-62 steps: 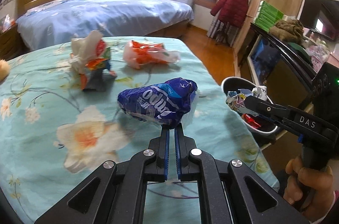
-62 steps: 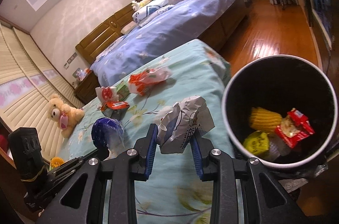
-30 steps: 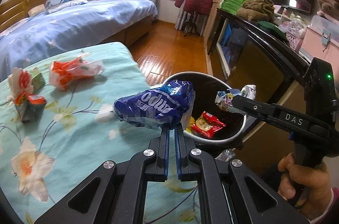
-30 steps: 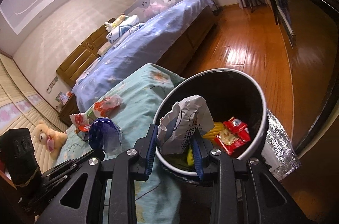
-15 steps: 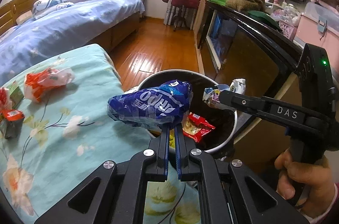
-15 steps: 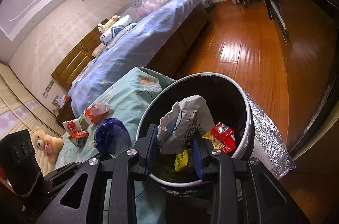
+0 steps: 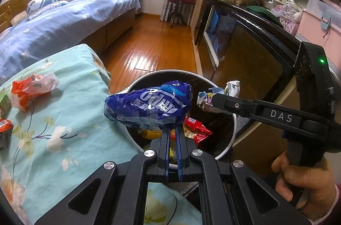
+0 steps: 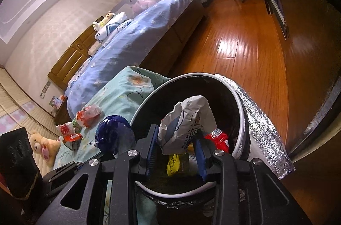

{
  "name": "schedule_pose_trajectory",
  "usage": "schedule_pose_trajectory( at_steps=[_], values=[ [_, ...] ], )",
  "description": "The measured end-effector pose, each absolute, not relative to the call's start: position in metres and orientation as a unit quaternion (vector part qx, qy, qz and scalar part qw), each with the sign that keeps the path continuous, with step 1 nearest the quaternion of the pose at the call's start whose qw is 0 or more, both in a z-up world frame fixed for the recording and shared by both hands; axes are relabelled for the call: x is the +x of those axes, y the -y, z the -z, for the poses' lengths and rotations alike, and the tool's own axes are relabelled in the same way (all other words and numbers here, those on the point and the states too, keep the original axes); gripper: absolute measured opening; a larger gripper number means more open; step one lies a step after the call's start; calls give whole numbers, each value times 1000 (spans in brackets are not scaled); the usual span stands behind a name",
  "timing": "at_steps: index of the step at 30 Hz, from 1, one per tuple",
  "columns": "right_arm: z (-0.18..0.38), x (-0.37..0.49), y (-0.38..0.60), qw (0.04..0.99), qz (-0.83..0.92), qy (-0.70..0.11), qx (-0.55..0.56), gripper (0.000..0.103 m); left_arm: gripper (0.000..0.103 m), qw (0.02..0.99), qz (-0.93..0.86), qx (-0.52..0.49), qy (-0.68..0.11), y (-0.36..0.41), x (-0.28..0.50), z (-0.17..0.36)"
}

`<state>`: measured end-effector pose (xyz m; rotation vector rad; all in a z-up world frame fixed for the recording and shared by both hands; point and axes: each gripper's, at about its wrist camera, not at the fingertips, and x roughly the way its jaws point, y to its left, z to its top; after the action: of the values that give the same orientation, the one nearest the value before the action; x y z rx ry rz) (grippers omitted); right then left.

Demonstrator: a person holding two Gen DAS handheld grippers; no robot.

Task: Collect trash
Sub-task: 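Carry both items over the bin and open both tools to drop them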

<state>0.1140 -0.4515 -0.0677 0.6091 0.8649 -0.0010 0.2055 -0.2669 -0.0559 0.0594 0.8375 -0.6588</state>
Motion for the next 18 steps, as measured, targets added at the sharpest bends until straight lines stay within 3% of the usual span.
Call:
schedule_pose_trajectory(
  at_steps=[7, 10, 13, 17, 18],
  values=[
    [68, 116, 455, 863, 1, -414, 289, 35, 4, 856, 316, 34, -407, 274, 209, 59],
    [69, 119, 457, 862, 0, -417, 288, 35, 9, 855, 317, 35, -410, 273, 208, 60],
    [70, 121, 458, 860, 1, -420, 290, 41, 19, 857, 311, 33, -410, 271, 206, 60],
    [71, 120, 460, 859, 7, -420, 294, 63, 22, 857, 307, 28, -413, 267, 204, 59],
    [71, 120, 461, 859, 7, -419, 295, 64, 26, 858, 306, 28, -413, 266, 202, 59]
  ],
)
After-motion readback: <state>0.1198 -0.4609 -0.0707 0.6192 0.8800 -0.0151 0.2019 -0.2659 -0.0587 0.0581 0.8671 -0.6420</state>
